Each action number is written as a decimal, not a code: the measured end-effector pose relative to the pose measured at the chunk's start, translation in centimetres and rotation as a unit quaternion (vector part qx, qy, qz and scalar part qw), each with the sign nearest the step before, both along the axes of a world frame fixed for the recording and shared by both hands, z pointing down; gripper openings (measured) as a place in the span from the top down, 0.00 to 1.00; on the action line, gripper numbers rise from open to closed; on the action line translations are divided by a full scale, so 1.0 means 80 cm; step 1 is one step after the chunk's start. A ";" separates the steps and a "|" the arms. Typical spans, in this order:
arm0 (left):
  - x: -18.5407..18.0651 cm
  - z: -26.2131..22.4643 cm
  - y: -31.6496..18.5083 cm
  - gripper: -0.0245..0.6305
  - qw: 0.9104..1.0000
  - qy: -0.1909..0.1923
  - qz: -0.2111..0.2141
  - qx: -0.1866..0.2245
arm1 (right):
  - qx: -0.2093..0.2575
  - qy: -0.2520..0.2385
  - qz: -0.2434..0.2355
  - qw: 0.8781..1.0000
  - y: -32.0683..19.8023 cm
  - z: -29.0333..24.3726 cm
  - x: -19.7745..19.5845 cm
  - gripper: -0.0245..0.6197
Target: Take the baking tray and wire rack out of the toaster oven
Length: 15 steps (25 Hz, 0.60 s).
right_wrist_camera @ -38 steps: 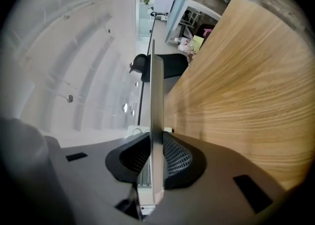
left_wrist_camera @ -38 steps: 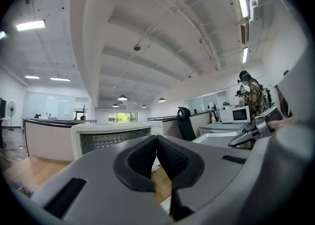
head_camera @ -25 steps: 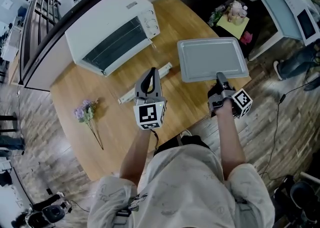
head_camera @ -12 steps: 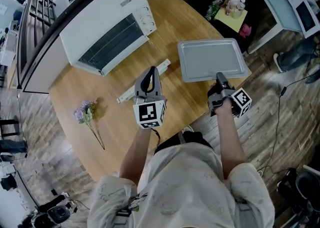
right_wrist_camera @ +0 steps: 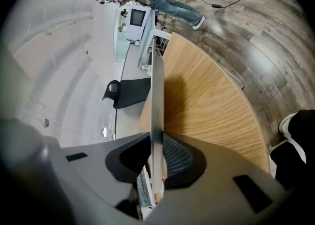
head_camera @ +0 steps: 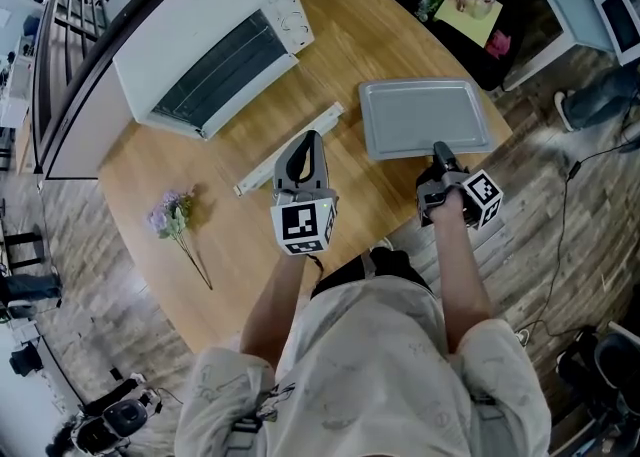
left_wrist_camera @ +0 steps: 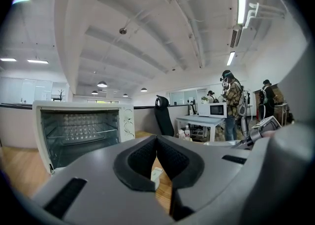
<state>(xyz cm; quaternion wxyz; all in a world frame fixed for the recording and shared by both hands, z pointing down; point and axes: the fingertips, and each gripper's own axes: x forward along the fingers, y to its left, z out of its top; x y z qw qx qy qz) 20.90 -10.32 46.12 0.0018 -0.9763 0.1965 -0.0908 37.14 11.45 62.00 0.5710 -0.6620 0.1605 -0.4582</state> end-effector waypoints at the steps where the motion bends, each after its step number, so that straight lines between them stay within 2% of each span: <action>1: -0.001 0.002 0.000 0.94 1.000 -0.001 -0.001 -0.002 | -0.002 -0.003 0.002 1.000 0.000 0.003 0.000 0.83; 15: -0.001 0.012 -0.001 0.94 1.000 -0.007 -0.006 -0.013 | -0.070 -0.061 0.018 0.995 0.013 0.043 -0.007 0.87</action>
